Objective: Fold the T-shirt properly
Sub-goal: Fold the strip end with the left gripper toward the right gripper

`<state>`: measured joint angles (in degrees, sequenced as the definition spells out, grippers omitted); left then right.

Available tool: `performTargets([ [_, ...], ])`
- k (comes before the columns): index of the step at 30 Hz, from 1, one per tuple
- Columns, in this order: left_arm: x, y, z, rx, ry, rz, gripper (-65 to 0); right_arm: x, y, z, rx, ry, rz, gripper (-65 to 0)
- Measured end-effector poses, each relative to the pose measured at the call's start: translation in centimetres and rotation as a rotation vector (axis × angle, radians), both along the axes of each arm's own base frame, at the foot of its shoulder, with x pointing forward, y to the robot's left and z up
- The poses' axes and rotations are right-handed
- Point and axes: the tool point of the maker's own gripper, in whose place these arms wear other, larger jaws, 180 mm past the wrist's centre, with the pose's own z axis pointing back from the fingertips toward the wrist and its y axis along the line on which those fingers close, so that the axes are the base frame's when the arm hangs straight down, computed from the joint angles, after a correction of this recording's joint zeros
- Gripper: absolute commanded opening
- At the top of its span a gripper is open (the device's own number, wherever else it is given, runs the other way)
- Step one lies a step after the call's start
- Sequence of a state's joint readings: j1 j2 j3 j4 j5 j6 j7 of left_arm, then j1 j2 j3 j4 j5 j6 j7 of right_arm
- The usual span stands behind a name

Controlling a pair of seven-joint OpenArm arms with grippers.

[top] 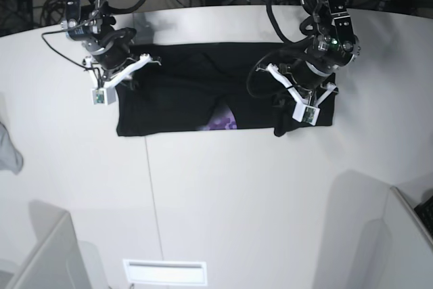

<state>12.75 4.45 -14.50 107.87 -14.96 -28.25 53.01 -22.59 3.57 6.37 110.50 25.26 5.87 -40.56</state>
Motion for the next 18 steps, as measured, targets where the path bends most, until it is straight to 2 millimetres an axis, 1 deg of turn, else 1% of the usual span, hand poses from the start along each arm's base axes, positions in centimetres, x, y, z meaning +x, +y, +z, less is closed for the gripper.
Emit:
performTargets([
  [3,-0.1,-2.2,0.2,-0.019,-0.005,-0.06,-65.0,0.0,0.0,0.0,0.0,0.0,0.0,-65.0],
  [5,-0.1,-2.7,0.2,-0.026,-0.005,-0.069,-65.0,0.0,0.0,0.0,0.0,0.0,0.0,-65.0],
  [7,0.1,-2.3,0.1,-0.033,0.006,-0.022,-65.0,0.0,0.0,0.0,0.0,0.001,0.0,-65.0],
  [9,0.1,-2.0,0.1,-0.029,0.008,-0.017,-65.0,-0.1,0.0,-0.1,0.0,0.003,0.0,-65.0],
  [18,-0.1,-2.0,-0.1,-0.031,0.015,-0.011,-65.0,0.0,0.0,0.0,0.0,0.001,0.0,-65.0],
])
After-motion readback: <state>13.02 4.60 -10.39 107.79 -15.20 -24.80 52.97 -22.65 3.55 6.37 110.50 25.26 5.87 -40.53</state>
